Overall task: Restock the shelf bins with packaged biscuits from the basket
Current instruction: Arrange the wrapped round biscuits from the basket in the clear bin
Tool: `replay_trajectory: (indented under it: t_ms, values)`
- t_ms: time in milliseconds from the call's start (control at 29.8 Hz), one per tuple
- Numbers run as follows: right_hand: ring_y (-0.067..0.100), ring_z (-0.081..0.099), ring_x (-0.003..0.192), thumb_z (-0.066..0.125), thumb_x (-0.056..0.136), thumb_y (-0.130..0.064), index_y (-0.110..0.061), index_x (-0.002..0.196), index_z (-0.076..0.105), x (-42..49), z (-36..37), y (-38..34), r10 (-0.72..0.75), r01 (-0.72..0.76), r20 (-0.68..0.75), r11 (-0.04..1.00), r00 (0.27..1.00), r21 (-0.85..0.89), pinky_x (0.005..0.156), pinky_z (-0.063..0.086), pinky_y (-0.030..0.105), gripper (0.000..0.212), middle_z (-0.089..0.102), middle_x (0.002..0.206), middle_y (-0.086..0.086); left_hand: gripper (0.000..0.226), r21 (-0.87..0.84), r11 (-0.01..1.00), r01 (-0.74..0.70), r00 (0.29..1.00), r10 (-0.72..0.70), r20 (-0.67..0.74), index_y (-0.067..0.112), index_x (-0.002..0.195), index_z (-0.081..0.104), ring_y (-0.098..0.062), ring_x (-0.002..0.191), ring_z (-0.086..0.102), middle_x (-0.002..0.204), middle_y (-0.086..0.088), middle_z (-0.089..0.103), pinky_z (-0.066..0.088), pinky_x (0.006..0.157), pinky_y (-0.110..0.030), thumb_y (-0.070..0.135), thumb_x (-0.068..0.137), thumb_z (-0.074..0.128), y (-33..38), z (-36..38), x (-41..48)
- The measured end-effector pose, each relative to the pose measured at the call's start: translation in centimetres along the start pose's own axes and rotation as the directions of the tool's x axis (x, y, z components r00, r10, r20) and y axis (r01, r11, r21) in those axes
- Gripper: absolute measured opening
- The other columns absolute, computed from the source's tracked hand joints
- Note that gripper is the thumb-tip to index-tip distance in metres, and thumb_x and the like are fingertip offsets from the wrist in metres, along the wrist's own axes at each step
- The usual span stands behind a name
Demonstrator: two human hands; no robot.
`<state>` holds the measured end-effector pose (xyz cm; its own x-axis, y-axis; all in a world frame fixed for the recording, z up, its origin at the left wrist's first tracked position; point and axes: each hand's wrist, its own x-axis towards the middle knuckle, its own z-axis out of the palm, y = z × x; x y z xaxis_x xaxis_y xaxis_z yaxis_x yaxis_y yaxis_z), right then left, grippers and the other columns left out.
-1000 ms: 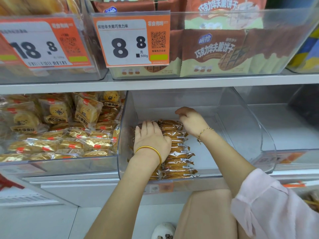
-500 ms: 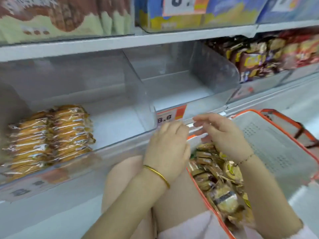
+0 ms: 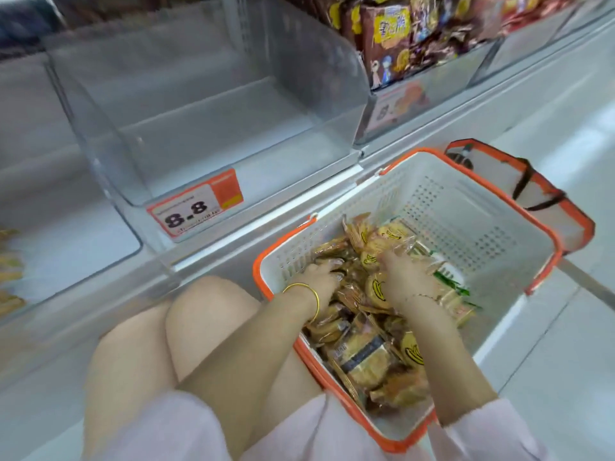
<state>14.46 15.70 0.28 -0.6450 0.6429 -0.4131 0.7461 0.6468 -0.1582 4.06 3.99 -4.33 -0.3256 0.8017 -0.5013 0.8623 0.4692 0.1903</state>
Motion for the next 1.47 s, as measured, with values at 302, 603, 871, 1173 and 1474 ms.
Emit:
replay_trajectory:
  t_ms: [302, 603, 871, 1173, 1474]
  values:
    - [0.026, 0.052, 0.100, 0.056, 0.079, -0.001, -0.016, 0.118, 0.054, 0.5, 0.7, 0.9, -0.012, 0.009, 0.093, 1.000, 0.996, 0.026, 0.084, 0.051, 0.039, 0.041, 0.039, 0.120, 0.008, 0.054, 0.028, 0.999, -0.040, 0.999, 0.039, 0.020, 0.006, 0.139, 0.037, -0.028, 0.142, 0.010, 0.157, -0.006, 0.006, 0.026, 0.114, -0.041, 0.005, 0.088, 0.052, 0.2, 1.3, 0.7]
    - [0.018, 0.044, 0.062, 0.062, 0.079, -0.011, -0.012, 0.081, 0.044, -1.5, -3.1, 0.2, -0.054, 0.141, -0.232, 0.915, 0.971, 0.379, 0.050, 0.033, 0.027, 0.018, 0.046, 0.070, 0.000, 0.046, -0.653, 0.753, -0.083, 0.859, -0.278, -0.430, 0.016, 0.124, 0.053, -0.016, 0.125, 0.042, 0.131, 0.000, 0.041, 0.032, 0.099, -0.017, -0.006, 0.084, 0.049, 0.6, -4.9, -4.7]
    - [0.028, 0.061, 0.097, 0.071, 0.078, -0.014, -0.012, 0.117, 0.053, -5.6, -5.7, -5.1, -0.101, 0.233, -0.211, 0.496, 0.972, 0.837, 0.076, 0.052, 0.037, 0.043, 0.062, 0.108, 0.010, 0.042, -0.691, 0.646, -0.325, 0.605, -0.420, -0.677, 0.013, 0.113, 0.052, -0.006, 0.103, 0.047, 0.116, 0.002, 0.040, 0.033, 0.087, 0.002, 0.006, 0.076, 0.071, -1.5, -9.6, -14.0]
    - [0.018, 0.060, 0.070, 0.059, 0.077, -0.002, -0.022, 0.100, 0.059, -13.5, -8.1, -16.4, -0.552, 0.246, -0.132, 0.136, 0.823, 0.960, 0.066, 0.049, 0.037, 0.031, 0.059, 0.090, 0.013, 0.048, -0.746, 0.503, -0.438, 0.537, -0.519, -0.665, 0.025, 0.106, 0.042, -0.014, 0.084, 0.062, 0.118, 0.001, 0.047, 0.056, 0.062, -0.022, -0.014, 0.083, 0.055, -8.6, -12.9, -31.1]
    - [0.014, 0.059, 0.061, 0.058, 0.085, 0.004, -0.021, 0.105, 0.052, -17.7, -6.9, -29.3, -0.764, 0.379, -0.132, 0.157, 0.632, 0.912, 0.049, 0.045, 0.021, 0.033, 0.058, 0.082, 0.010, 0.026, -0.868, 0.439, -0.231, 0.595, -0.642, -0.483, -0.003, 0.111, 0.061, -0.018, 0.089, 0.065, 0.101, -0.013, 0.069, 0.055, 0.082, -0.031, -0.008, 0.086, 0.058, -18.1, -9.8, -43.0]
